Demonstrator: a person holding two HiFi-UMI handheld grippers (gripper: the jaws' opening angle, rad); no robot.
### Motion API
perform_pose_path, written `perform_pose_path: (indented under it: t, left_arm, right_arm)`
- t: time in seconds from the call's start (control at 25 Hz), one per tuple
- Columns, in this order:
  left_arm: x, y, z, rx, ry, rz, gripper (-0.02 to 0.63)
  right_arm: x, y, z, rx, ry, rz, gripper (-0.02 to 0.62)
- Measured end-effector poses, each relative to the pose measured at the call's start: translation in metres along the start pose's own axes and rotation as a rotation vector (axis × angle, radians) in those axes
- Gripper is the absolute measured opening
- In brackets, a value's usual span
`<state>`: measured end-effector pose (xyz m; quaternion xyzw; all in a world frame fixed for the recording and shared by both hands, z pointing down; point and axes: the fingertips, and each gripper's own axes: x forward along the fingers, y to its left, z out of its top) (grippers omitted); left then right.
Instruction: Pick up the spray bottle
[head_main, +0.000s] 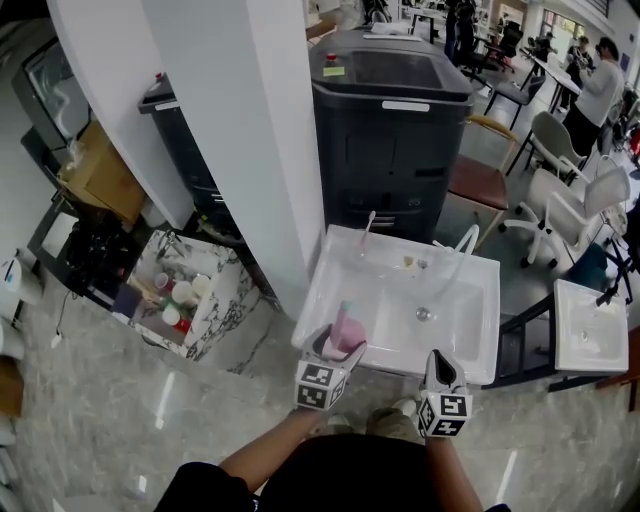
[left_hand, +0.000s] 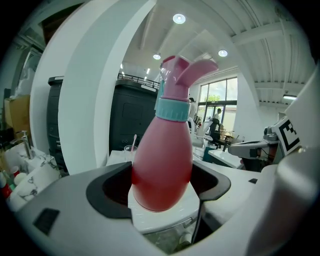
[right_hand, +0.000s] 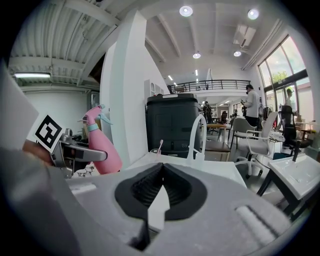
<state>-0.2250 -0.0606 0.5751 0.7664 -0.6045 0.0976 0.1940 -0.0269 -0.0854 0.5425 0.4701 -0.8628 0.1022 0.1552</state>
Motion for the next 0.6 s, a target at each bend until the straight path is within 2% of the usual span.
perform_pose_path:
  t: [0.2, 0.4, 0.6]
  left_arm:
    - [0.003, 0.001, -0.003, -0.010, 0.011, -0.008, 0.371]
    - [0.007, 0.004, -0.001, 0.031, 0.012, -0.013, 0.371]
    - [0.014, 0.008, 0.004, 0.029, 0.009, -0.020, 0.371]
  right_arm:
    - [0.002, -0.001, 0.000, -0.002, 0.007, -0.013, -0.003]
    - [0.007, -0.001, 0.003, -0.014, 0.003, -0.021, -0.003]
    - [0.015, 0.004, 0.010, -0.040, -0.004, -0.008, -0.003]
